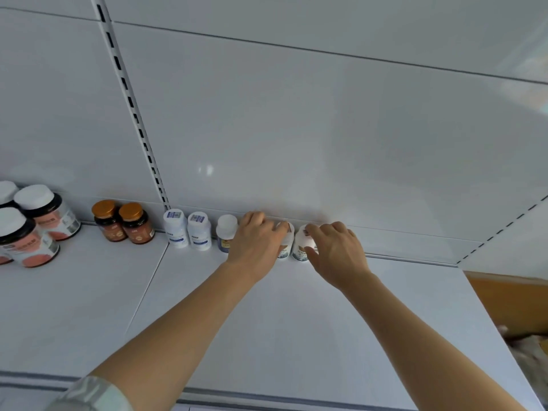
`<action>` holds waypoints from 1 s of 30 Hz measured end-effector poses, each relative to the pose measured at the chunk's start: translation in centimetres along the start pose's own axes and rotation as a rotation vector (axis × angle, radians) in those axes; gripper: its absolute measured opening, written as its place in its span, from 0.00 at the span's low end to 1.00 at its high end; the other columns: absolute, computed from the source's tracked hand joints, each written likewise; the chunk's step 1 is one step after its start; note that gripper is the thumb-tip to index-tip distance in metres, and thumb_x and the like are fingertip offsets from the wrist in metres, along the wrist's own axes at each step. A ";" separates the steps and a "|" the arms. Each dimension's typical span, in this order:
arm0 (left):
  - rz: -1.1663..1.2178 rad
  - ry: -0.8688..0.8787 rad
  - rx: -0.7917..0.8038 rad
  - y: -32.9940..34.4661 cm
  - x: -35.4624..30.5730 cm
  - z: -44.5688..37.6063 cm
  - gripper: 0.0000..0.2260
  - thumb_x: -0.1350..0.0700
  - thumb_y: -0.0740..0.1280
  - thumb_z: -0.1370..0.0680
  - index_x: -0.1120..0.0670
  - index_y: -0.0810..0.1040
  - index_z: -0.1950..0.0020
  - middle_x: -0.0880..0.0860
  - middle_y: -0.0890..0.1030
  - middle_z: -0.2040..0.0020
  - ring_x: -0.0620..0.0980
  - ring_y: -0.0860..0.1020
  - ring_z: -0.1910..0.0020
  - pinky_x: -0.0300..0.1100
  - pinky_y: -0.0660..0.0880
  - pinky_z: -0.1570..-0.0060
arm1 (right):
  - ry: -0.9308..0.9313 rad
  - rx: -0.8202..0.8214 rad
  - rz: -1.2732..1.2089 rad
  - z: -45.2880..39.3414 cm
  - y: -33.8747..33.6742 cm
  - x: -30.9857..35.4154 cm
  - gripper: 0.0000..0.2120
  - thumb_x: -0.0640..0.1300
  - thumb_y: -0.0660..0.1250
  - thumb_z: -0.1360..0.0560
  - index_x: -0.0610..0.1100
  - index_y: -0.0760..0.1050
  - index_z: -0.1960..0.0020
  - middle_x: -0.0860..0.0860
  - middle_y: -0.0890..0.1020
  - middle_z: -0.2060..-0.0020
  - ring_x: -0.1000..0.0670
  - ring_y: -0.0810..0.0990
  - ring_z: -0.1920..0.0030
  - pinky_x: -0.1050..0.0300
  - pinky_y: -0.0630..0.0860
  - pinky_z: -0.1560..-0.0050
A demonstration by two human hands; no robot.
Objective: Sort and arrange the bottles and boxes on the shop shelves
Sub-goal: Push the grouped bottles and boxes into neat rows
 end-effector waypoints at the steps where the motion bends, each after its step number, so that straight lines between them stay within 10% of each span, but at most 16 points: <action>1: -0.007 -0.012 0.006 0.3 -0.1 0.0 0.21 0.57 0.77 0.37 0.52 0.79 0.46 0.50 0.81 0.63 0.56 0.76 0.55 0.49 0.71 0.50 | -0.010 -0.001 -0.016 -0.1 0.3 -0.1 0.18 0.48 0.74 0.31 0.45 0.77 0.43 0.48 0.82 0.59 0.40 0.78 0.55 0.49 0.77 0.58; 30: 0.079 -0.079 -0.004 -0.6 0.2 0.3 0.18 0.50 0.75 0.31 0.53 0.78 0.45 0.52 0.80 0.54 0.57 0.76 0.50 0.50 0.74 0.49 | -0.033 -0.137 -0.014 0.4 -1.1 -0.4 0.16 0.49 0.72 0.31 0.45 0.77 0.45 0.48 0.80 0.52 0.42 0.77 0.52 0.50 0.76 0.58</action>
Point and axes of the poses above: each hand's wrist, its own z-axis away from the middle knuckle, its own y-axis out of the palm, x = y × z, the point moved 9 cm from there along -z, towards the middle knuckle
